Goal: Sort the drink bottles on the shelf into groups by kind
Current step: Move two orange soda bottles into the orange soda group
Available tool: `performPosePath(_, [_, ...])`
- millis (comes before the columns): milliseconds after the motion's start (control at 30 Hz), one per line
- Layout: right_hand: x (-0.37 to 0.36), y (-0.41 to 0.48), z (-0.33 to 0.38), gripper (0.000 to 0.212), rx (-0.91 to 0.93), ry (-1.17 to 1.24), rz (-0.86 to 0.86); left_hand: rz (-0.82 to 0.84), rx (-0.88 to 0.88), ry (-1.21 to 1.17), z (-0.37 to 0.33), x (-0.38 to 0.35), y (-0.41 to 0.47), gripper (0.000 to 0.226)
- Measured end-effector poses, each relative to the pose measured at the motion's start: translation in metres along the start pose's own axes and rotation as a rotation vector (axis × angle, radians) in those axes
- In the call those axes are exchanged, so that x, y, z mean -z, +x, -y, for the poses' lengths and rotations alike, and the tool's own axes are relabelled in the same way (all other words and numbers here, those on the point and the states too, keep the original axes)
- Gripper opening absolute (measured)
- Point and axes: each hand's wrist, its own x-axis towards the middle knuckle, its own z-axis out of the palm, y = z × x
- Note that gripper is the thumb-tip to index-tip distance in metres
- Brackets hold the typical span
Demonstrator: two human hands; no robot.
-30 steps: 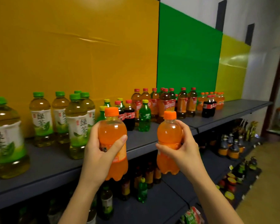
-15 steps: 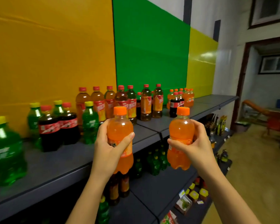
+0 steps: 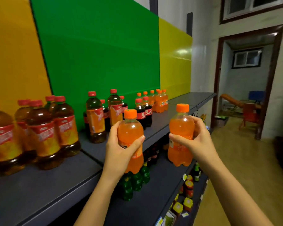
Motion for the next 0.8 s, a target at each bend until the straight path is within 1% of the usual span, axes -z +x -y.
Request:
performPosePath(100, [0.027, 0.039, -0.03, 0.075, 0.004, -0.009, 0.013, -0.007, 0.004, -0.005, 0.019, -0.048, 0.023, 0.068])
performPosePath(300, [0.087, 0.118, -0.089, 0.079, 0.016, -0.004, 0.078, -0.077, 0.033, 0.023, 0.061, -0.147, 0.073, 0.077])
performPosePath(367, [0.104, 0.145, -0.107, 0.079, 0.024, -0.004, 0.115, -0.101, 0.045, 0.04, 0.074, -0.178, 0.089, 0.076])
performPosePath(467, [0.121, 0.184, -0.131, 0.079, 0.033, 0.015, 0.165, -0.139, 0.051, 0.038, 0.09, -0.216, 0.11, 0.066])
performPosePath(633, [0.126, 0.243, -0.168, 0.077, 0.05, 0.079, 0.236, -0.204, 0.068, 0.119, 0.117, -0.257, 0.151, 0.064])
performPosePath(800, [0.108, 0.303, -0.198, 0.071, 0.069, 0.154, 0.346, -0.253, 0.045, 0.207, 0.152, -0.272, 0.199, 0.069])
